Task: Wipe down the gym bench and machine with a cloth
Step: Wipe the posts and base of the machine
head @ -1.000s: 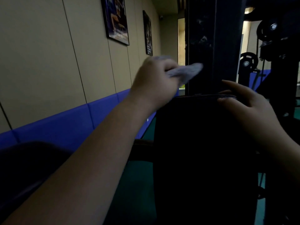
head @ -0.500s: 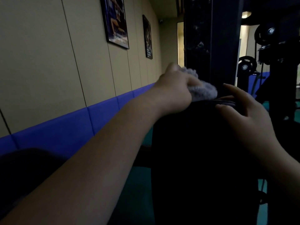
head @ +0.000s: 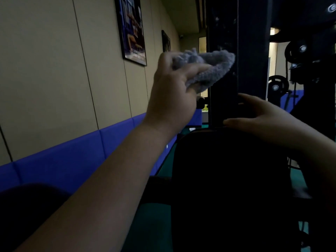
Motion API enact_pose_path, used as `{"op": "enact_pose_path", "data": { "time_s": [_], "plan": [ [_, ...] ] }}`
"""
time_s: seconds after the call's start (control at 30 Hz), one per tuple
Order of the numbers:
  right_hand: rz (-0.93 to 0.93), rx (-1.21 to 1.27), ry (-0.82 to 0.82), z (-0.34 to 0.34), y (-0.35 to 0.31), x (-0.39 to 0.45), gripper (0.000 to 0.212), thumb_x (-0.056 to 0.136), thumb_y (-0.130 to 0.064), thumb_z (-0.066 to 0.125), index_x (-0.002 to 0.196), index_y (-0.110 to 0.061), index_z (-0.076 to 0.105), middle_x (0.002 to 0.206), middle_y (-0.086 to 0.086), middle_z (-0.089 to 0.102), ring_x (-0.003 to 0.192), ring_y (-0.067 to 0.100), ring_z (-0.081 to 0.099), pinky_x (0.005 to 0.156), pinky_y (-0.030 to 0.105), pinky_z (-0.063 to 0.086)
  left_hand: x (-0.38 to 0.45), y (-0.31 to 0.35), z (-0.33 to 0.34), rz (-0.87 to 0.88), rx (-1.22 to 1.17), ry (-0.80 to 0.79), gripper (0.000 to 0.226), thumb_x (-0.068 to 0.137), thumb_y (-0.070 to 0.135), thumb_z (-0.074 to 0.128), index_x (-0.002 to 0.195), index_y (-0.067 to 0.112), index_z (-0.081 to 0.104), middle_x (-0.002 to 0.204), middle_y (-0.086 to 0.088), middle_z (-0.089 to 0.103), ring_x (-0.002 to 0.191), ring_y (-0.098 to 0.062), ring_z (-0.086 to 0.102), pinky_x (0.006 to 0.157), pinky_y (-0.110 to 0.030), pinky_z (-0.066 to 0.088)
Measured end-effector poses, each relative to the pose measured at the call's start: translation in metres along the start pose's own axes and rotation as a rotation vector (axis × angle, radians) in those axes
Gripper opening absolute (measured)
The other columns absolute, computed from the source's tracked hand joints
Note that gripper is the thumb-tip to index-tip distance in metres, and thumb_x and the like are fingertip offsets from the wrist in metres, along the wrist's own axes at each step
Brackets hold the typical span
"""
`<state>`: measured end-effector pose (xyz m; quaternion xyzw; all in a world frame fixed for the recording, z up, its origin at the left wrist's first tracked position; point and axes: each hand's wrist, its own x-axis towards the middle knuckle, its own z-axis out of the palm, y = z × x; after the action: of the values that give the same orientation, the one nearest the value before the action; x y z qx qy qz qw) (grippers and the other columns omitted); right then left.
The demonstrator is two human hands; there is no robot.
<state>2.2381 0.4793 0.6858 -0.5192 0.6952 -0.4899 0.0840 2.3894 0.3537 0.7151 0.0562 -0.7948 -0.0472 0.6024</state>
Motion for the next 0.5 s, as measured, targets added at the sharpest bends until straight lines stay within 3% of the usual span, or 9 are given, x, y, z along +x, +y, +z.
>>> {"op": "enact_pose_path", "data": {
  "time_s": [0.1, 0.23, 0.37, 0.5],
  "plan": [
    [0.008, -0.062, -0.011, -0.001, 0.0, 0.006, 0.08, 0.082, -0.028, 0.069, 0.148, -0.033, 0.024, 0.104, -0.017, 0.048, 0.076, -0.004, 0.049, 0.06, 0.016, 0.036, 0.001, -0.005, 0.015, 0.159, 0.107, -0.088, 0.031, 0.082, 0.013, 0.068, 0.112, 0.02, 0.07, 0.127, -0.014, 0.042, 0.119, -0.03, 0.044, 0.101, -0.039, 0.045],
    [0.02, -0.049, -0.041, -0.002, 0.0, 0.008, 0.085, 0.079, -0.032, 0.071, 0.148, -0.038, 0.022, 0.131, -0.01, 0.052, 0.09, 0.005, 0.059, 0.067, 0.02, 0.043, -0.002, -0.007, 0.027, 0.272, 0.319, -0.183, 0.037, 0.088, 0.038, 0.059, 0.123, 0.027, 0.064, 0.134, -0.015, 0.042, 0.117, -0.031, 0.04, 0.097, -0.036, 0.04],
    [-0.017, -0.008, -0.05, -0.002, 0.001, 0.012, 0.083, 0.079, -0.026, 0.071, 0.146, -0.04, 0.025, 0.103, -0.017, 0.059, 0.086, 0.003, 0.061, 0.065, 0.019, 0.045, 0.002, -0.013, 0.032, 0.282, 0.371, -0.139, 0.037, 0.087, 0.034, 0.064, 0.124, 0.033, 0.062, 0.134, -0.012, 0.044, 0.116, -0.032, 0.043, 0.092, -0.045, 0.046],
    [-0.044, -0.016, -0.025, -0.003, 0.002, 0.016, 0.09, 0.08, -0.029, 0.07, 0.15, -0.037, 0.014, 0.103, -0.023, 0.047, 0.079, -0.005, 0.05, 0.061, 0.014, 0.037, 0.011, -0.011, 0.034, 0.237, 0.318, -0.084, 0.041, 0.086, 0.023, 0.067, 0.125, 0.033, 0.061, 0.132, -0.013, 0.043, 0.119, -0.033, 0.042, 0.092, -0.044, 0.049]
  ]
}}
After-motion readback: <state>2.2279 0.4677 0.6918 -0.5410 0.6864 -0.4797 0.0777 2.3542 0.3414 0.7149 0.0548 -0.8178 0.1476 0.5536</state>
